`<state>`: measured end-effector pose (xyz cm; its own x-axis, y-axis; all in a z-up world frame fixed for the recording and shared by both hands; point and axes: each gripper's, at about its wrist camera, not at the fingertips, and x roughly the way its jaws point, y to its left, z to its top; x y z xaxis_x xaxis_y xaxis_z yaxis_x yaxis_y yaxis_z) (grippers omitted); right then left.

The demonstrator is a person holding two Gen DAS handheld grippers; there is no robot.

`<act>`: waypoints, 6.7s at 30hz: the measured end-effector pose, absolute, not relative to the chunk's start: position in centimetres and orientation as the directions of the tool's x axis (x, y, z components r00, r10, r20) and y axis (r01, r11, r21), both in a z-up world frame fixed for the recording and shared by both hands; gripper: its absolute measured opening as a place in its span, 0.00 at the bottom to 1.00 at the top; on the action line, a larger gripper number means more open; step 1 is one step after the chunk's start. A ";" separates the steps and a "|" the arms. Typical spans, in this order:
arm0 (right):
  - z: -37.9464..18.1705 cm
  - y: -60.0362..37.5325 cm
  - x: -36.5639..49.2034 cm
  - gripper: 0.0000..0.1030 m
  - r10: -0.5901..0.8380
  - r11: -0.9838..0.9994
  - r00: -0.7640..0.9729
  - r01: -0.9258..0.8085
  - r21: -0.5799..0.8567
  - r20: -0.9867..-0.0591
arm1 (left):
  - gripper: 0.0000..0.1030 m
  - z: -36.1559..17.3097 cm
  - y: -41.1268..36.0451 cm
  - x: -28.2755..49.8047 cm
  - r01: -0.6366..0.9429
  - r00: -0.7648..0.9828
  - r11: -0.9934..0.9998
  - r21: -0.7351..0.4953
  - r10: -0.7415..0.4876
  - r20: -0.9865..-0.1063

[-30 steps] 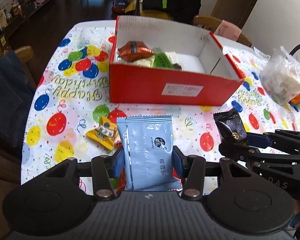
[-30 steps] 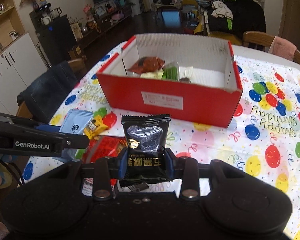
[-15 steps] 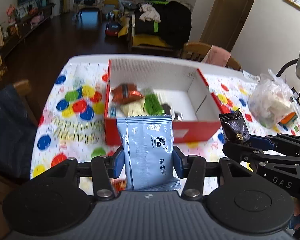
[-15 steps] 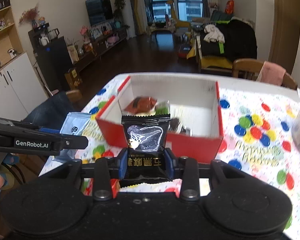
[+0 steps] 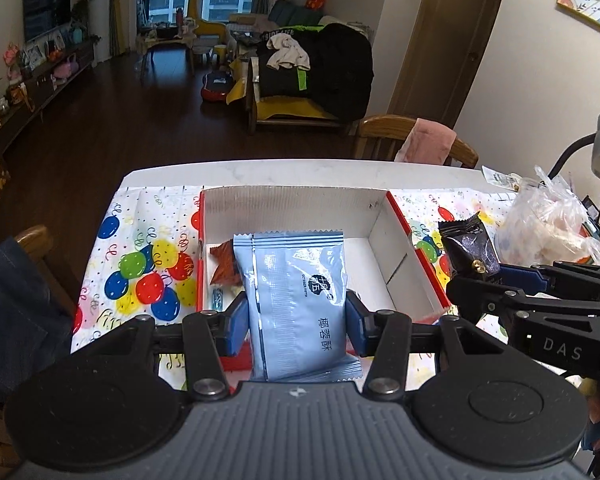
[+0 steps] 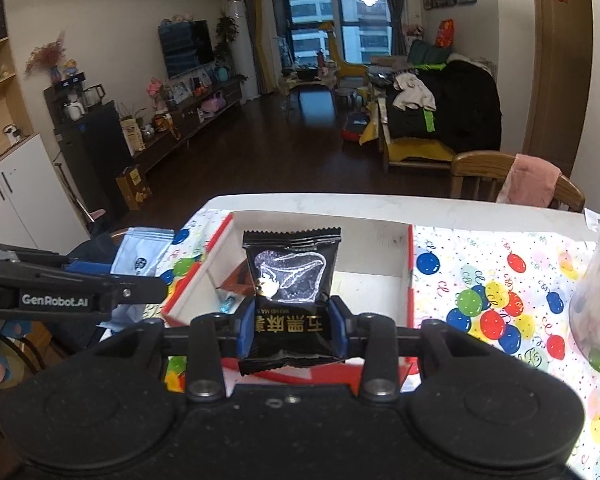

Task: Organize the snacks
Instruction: 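Carry the light blue packet and black candy into the red box with both tools, then open both tools to drop the light blue packet and black candy in the box, then move both tools back over the remaining snacks on the tablecloth, then grasp the red chip bag with left tool while right tool grasps the brown chocolate packet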

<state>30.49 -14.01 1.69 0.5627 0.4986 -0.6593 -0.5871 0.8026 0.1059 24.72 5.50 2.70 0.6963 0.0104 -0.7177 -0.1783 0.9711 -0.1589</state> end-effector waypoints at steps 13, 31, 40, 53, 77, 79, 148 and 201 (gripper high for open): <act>0.3 -12.5 37.8 0.35 0.463 0.820 0.514 -0.557 0.129 -0.722 | 0.47 1.2 6.9 32.7 -0.227 0.624 0.962 -0.153 0.023 -0.781; -6.3 -7.9 44.4 0.35 0.331 0.794 0.427 -0.608 0.003 -0.841 | 0.47 -5.1 6.0 40.9 -0.245 0.433 0.965 -0.089 0.027 -0.901; -9.1 -6.3 45.2 0.34 0.298 0.755 0.378 -0.655 -0.026 -0.876 | 0.47 -7.5 6.6 41.9 -0.270 0.376 0.960 -0.072 0.036 -0.926; -11.4 -5.5 45.2 0.35 0.283 0.717 0.325 -0.697 -0.026 -0.903 | 0.47 -9.7 7.5 42.2 -0.289 0.332 0.956 -0.058 0.043 -0.942; -8.5 -7.4 43.6 0.45 0.366 0.736 0.331 -0.675 0.052 -0.870 | 0.55 -8.1 8.8 39.4 -0.324 0.389 0.941 -0.098 0.038 -0.921; -7.7 -7.8 43.2 0.46 0.384 0.737 0.338 -0.672 0.065 -0.860 | 0.55 -7.4 8.8 38.8 -0.322 0.408 0.941 -0.104 0.039 -0.912; -7.4 -15.3 18.6 1.00 0.507 0.721 0.362 -0.675 0.155 -0.782 | 0.78 -9.5 6.6 18.7 -0.335 0.447 0.912 -0.236 -0.066 -0.892; -15.9 -9.7 21.2 0.56 0.407 0.579 0.209 -0.812 0.074 -0.889 | 0.65 -13.8 8.4 19.0 -0.470 0.397 0.814 -0.341 -0.150 -0.906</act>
<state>21.23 -9.70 -15.90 0.2088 0.4069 -0.8893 -0.8122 0.5787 0.0740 19.04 8.37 -13.83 0.3965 -0.1500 -0.9057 -0.4700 0.8143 -0.3406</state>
